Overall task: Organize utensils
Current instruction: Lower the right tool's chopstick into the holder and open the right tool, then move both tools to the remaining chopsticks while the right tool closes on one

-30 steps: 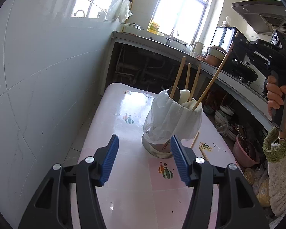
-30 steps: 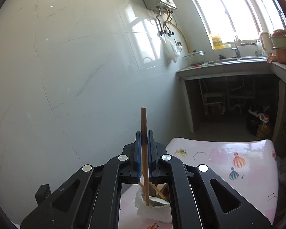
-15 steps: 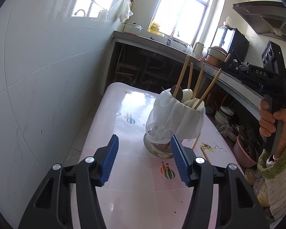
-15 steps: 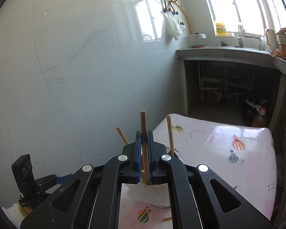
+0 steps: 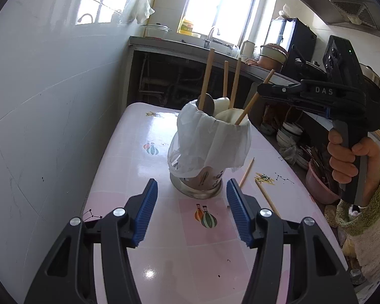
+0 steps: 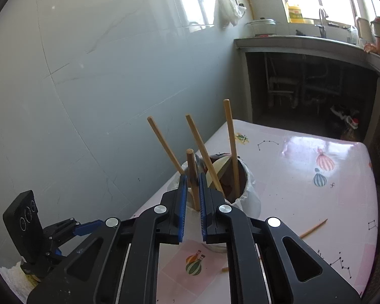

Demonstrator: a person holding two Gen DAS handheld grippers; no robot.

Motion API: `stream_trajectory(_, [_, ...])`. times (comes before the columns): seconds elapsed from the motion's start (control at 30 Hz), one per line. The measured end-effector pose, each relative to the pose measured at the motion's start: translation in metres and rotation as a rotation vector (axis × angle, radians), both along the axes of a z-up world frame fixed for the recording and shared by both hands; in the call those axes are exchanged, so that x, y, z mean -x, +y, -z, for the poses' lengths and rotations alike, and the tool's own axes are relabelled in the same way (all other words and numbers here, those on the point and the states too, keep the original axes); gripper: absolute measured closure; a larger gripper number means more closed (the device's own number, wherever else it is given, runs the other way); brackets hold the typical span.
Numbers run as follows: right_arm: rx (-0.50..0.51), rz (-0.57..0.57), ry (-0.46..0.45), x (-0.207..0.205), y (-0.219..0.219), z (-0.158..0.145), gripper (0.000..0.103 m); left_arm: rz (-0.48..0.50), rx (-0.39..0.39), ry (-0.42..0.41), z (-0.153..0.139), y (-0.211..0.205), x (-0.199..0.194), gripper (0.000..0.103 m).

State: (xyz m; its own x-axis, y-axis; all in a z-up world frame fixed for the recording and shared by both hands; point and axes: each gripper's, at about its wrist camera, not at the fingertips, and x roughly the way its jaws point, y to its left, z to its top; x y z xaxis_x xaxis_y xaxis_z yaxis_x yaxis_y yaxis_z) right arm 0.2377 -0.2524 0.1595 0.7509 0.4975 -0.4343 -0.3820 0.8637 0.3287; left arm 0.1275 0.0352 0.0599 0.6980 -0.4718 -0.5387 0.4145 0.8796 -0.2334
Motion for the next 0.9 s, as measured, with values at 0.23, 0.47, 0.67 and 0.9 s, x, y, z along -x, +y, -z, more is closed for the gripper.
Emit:
stream_trajectory(0.23, [-0.092,0.079,0.0,0.05,-0.051,0.02,0.069,0.111,-0.048,0.004,0.014,-0.039,0.002,0.048])
stream_trajectory(0.47, [-0.119,0.231,0.256,0.08,-0.094,0.114,0.068,0.228,-0.135,-0.004,0.038,-0.087,-0.001,0.048])
stream_trajectory(0.67, [-0.076,0.275,0.408,0.095,-0.082,0.179,0.068,0.287,-0.204,-0.025,0.053,-0.128,-0.016,0.054])
stream_trajectory(0.9, [0.023,0.275,0.429,0.089,-0.064,0.201,0.07,0.301,-0.301,-0.008,0.079,-0.166,-0.038,0.077])
